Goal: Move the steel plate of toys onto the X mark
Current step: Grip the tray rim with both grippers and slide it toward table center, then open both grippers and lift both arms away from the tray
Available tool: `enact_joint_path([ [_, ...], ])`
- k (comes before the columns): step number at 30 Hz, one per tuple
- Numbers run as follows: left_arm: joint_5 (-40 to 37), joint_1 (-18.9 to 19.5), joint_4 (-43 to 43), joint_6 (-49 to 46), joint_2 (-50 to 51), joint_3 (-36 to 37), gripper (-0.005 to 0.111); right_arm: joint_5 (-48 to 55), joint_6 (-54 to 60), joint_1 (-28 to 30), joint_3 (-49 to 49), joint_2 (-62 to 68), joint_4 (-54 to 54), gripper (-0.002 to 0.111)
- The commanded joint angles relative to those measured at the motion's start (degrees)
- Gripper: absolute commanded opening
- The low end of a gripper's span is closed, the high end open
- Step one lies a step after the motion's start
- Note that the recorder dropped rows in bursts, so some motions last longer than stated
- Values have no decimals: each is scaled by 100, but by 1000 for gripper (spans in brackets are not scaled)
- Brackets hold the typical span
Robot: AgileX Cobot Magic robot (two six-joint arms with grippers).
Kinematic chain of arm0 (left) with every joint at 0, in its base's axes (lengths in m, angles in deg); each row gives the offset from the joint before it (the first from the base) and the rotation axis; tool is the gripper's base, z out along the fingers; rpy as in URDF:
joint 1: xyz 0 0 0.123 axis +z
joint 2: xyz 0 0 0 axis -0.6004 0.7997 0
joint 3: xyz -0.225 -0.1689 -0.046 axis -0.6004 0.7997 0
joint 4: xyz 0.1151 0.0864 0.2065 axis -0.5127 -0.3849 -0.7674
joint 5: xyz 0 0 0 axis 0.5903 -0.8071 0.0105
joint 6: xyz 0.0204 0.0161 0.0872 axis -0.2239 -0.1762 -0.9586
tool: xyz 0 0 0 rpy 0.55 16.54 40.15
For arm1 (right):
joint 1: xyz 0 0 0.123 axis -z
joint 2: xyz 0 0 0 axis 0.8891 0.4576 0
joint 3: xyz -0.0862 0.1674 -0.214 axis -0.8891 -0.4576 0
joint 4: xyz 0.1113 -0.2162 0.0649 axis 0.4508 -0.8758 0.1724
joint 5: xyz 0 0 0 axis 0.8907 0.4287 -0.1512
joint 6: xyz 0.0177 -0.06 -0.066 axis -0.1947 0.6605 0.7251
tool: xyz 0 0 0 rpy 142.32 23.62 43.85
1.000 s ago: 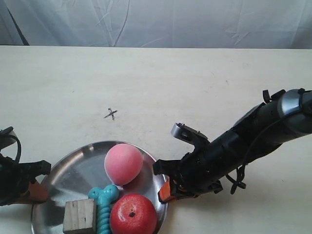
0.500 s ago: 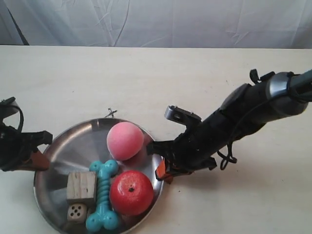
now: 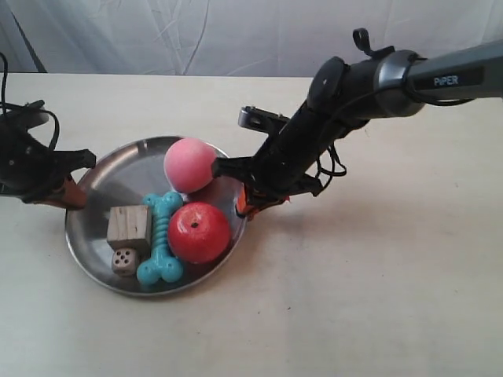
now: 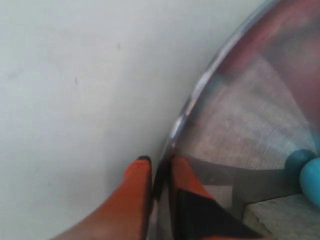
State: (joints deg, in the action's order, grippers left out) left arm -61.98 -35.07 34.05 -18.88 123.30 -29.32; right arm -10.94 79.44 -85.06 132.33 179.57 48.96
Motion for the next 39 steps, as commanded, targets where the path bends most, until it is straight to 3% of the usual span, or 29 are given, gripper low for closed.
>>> enact_joint_path([
  [1, -42, -36, 695, 210, 517, -772, 0, 623, -359, -53, 1000, 530, -335, -1],
  [7, -71, -36, 791, 79, 1139, -1333, 0, 926, -620, 210, 1968, 1168, -345, -1],
  [17, -9, -36, 2248, -1981, 1482, -1460, 0, 441, -675, 299, 2063, 1335, -878, -1],
  [20, 32, -36, 2145, -2000, 1482, -1460, 7, 337, -675, 299, 2063, 1335, -1034, -1],
  [23, 148, -36, 1987, -2000, 1482, -1460, 22, 291, -675, 299, 2063, 1335, -1230, 0],
  [27, 162, -24, 1969, -2014, 1482, -1460, 41, 235, -675, 299, 2063, 1335, -1378, 19],
  [30, 151, -24, 1917, -2014, 1482, -1460, 45, 245, -675, 299, 2063, 1308, -1477, 42],
  [31, 151, -24, 1877, -2014, 1458, -1460, 45, 245, -703, 299, 2063, 1284, -1582, 46],
  [39, 416, 25, 963, -1878, 1066, -1472, 45, 472, -1663, 299, 2063, 840, -3225, 46],
])
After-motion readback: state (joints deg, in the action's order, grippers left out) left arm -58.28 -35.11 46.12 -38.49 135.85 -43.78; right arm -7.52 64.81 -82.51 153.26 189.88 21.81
